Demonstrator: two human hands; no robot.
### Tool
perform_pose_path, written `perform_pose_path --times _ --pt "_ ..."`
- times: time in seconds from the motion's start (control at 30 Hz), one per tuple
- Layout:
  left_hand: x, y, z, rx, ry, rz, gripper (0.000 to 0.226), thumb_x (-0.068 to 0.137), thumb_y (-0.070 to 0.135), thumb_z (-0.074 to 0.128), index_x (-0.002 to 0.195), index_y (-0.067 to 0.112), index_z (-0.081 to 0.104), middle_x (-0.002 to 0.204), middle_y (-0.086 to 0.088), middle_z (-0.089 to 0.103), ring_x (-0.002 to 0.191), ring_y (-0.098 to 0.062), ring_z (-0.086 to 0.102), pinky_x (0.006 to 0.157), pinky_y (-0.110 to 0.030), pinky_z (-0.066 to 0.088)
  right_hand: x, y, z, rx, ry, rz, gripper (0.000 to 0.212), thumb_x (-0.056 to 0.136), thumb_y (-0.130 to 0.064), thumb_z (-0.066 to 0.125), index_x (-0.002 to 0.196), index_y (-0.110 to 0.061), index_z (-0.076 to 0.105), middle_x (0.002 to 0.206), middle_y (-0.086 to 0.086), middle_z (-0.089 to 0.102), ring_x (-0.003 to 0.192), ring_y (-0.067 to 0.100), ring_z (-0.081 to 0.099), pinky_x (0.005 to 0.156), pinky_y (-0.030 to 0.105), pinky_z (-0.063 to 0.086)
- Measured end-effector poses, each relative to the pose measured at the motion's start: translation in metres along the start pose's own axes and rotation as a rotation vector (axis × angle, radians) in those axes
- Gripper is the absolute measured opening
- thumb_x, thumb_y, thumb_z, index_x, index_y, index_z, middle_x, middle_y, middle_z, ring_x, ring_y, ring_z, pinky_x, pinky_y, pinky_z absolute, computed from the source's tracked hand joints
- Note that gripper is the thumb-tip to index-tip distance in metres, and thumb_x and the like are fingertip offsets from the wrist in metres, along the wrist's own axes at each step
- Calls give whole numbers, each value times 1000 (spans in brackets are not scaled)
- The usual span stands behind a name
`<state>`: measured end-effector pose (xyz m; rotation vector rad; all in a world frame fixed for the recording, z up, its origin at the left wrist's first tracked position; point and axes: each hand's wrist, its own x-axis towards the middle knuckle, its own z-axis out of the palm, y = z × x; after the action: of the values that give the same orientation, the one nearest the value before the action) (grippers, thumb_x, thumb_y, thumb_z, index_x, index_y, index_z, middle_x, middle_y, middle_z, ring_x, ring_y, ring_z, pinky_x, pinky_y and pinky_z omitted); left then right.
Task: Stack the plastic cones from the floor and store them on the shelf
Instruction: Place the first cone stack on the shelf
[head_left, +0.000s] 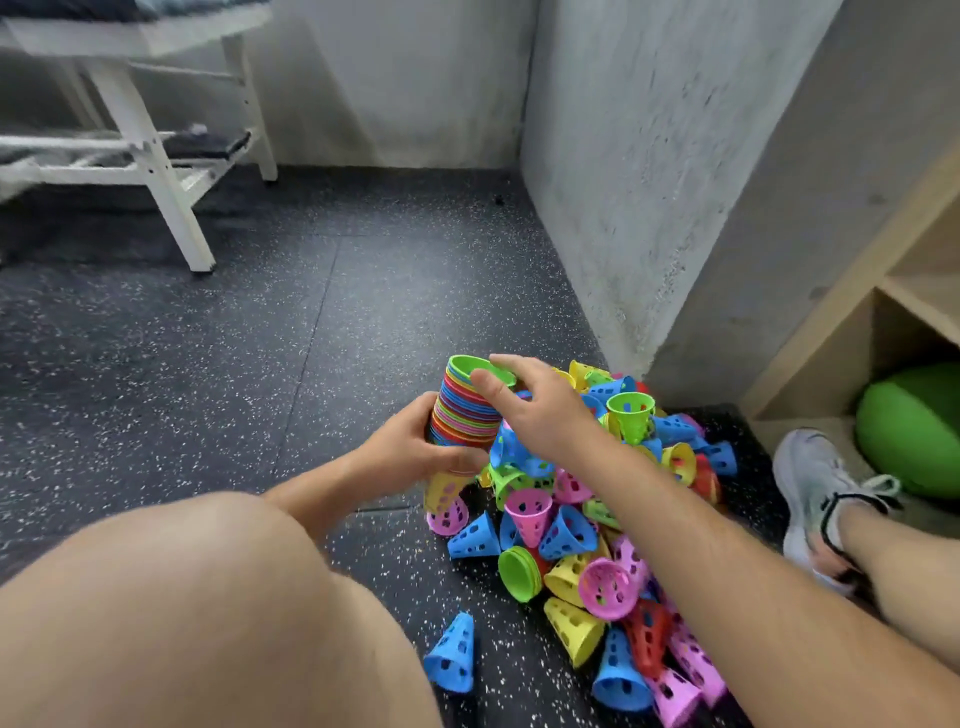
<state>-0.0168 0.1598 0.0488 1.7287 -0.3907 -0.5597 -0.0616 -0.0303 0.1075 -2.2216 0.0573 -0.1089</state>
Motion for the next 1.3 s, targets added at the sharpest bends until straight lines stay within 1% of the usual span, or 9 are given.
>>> perform_pose_path --times 0.13,0.33,0.47,0.63,0.73,0.93,1.07,1.17,1.3 --pt "9 82 1 83 -70 188 91 51 26 98 130 12 53 120 -19 70 114 -36 68 99 -54 55 -8 -47 -68 71 216 -149 53 88 -64 60 132 -35 59 123 -8 59 107 10 62 98 36 52" --pt "-5 238 26 91 -20 477 80 58 24 93 129 14 58 108 -6 75 96 -13 71 85 -30 57 -28 -126 -187 -90 513 -478 28 104 -32 51 131 -31 60 117 -4 52 97 7 61 82 6 44" --pt "-3 315 59 67 -74 594 67 60 28 94 122 31 67 119 -6 71 102 -18 73 87 -35 60 -47 -142 -265 -309 639 -576 30 108 -25 43 133 -26 59 110 3 60 99 13 59 85 25 50" --pt "20 391 120 32 -33 693 77 49 41 96 120 43 65 125 2 55 98 -25 74 81 -52 62 -73 -123 -355 -482 726 -494 52 106 -23 45 156 -27 31 119 0 55 113 15 45 97 24 38" --pt "42 434 165 -32 -32 705 74 45 43 95 107 33 56 112 4 58 74 -22 72 62 -42 56 -85 -109 -407 -588 780 -475 77 94 -21 59 158 -38 19 132 -1 44 120 15 43 100 26 41" --pt "101 523 249 47 -200 653 90 42 57 98 111 13 61 100 -4 69 76 -25 71 67 -42 59 -84 -66 -516 -764 896 -292 74 85 -26 71 149 -35 36 154 1 22 125 31 48 100 43 49" --pt "134 586 296 64 -363 596 58 68 28 90 119 13 71 114 -10 76 105 -28 74 83 -37 63 -85 -40 -576 -595 983 -182 76 80 -39 79 146 -26 44 146 4 34 123 25 52 101 36 48" --pt "158 622 339 99 -428 619 58 69 18 88 123 10 69 117 -13 75 104 -28 74 86 -35 62 -85 -23 -612 -334 1014 -95 66 80 -36 79 138 -28 51 125 3 50 113 18 57 96 28 48" --pt "189 638 413 209 -395 693 38 84 22 84 116 21 64 115 -6 75 101 -23 74 90 -38 60 -78 5 -647 -150 971 -28 76 84 -31 78 147 -32 37 129 -2 60 114 18 59 87 26 45"
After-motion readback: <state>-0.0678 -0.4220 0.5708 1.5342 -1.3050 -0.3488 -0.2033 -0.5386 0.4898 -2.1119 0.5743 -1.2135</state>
